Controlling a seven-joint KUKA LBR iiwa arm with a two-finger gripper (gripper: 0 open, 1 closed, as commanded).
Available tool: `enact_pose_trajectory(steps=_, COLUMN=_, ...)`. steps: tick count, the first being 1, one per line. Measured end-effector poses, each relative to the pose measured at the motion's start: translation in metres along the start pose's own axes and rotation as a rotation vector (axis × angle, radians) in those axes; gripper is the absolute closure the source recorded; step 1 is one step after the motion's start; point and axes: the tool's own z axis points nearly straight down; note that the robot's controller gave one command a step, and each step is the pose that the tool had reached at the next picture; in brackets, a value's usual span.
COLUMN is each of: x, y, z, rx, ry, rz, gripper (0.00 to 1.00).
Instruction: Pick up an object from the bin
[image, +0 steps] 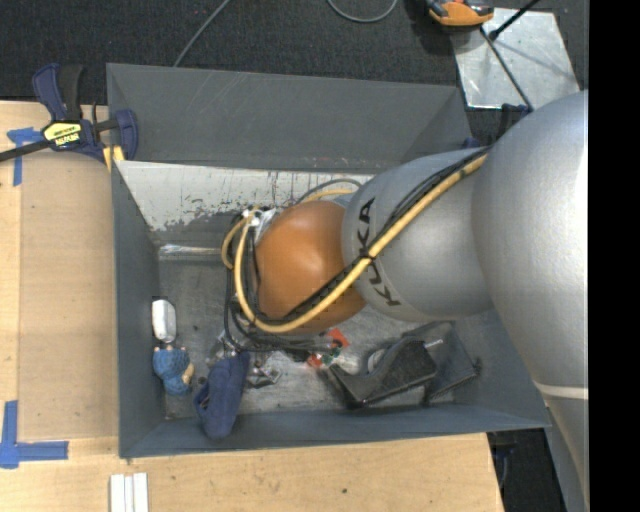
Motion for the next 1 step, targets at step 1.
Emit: enact_pose_trajectory(steps=1, x=-0.0209, y=0.0125, z=-0.1236, rx=0.001, ry=0.020, rz=0.029, gripper=1.00)
